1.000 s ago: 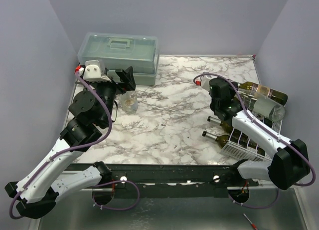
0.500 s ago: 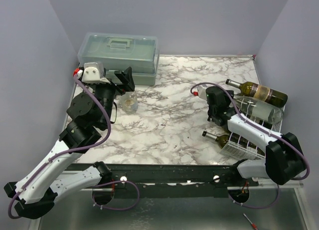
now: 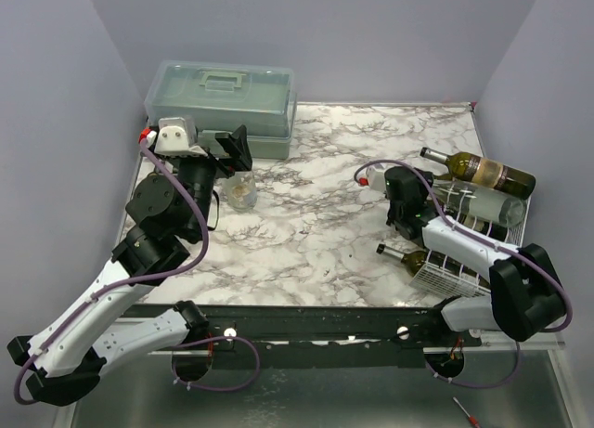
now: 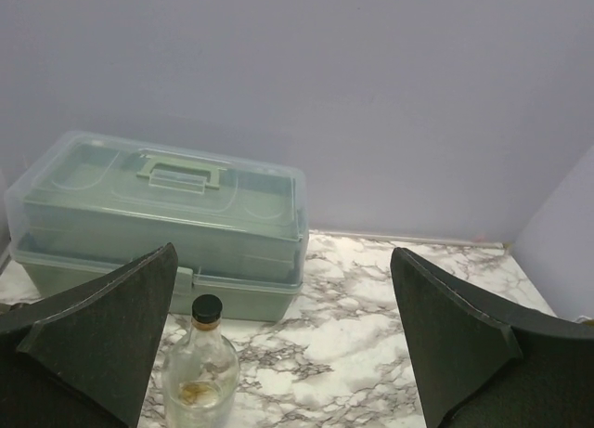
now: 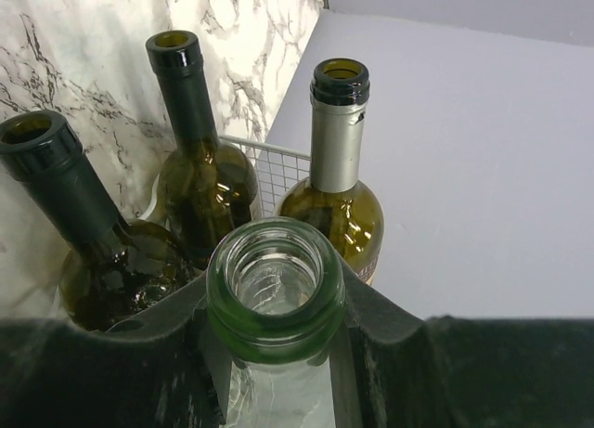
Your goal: Put the wine bottle on the wine rack
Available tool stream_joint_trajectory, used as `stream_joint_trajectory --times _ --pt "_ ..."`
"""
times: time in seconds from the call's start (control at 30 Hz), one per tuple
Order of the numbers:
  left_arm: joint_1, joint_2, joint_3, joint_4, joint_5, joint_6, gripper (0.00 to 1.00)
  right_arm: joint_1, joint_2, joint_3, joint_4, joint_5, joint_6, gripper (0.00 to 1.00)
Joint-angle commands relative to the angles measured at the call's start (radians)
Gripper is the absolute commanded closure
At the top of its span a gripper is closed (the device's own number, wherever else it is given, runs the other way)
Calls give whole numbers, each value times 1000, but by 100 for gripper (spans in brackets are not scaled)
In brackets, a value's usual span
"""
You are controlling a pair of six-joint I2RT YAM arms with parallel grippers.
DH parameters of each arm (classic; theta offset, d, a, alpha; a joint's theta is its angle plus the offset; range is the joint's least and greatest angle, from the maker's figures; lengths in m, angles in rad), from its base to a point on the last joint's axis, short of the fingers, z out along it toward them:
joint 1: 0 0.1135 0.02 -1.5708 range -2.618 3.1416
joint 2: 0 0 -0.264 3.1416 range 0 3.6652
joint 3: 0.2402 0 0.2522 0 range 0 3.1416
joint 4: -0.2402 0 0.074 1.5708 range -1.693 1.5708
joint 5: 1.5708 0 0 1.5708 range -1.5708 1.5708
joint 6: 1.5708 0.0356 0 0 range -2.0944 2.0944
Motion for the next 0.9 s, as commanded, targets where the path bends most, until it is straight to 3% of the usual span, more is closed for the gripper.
stream_joint_trajectory --times 0.0,0.33,0.5,0.63,0.87 --pt "0 -6 -11 20 -14 14 1 -7 -4 -15 52 25 -88 91" --pt "-5 -1 -11 24 -17 23 1 -6 -16 -31 30 -12 -58 65" --pt "-5 14 -12 24 -19 27 1 1 -46 -26 -4 -31 -34 33" --pt "-3 25 -11 24 -18 32 1 19 -82 -43 -19 -43 -22 17" --pt "20 58 -1 11 -7 34 1 75 -151 -24 -79 -77 56 7"
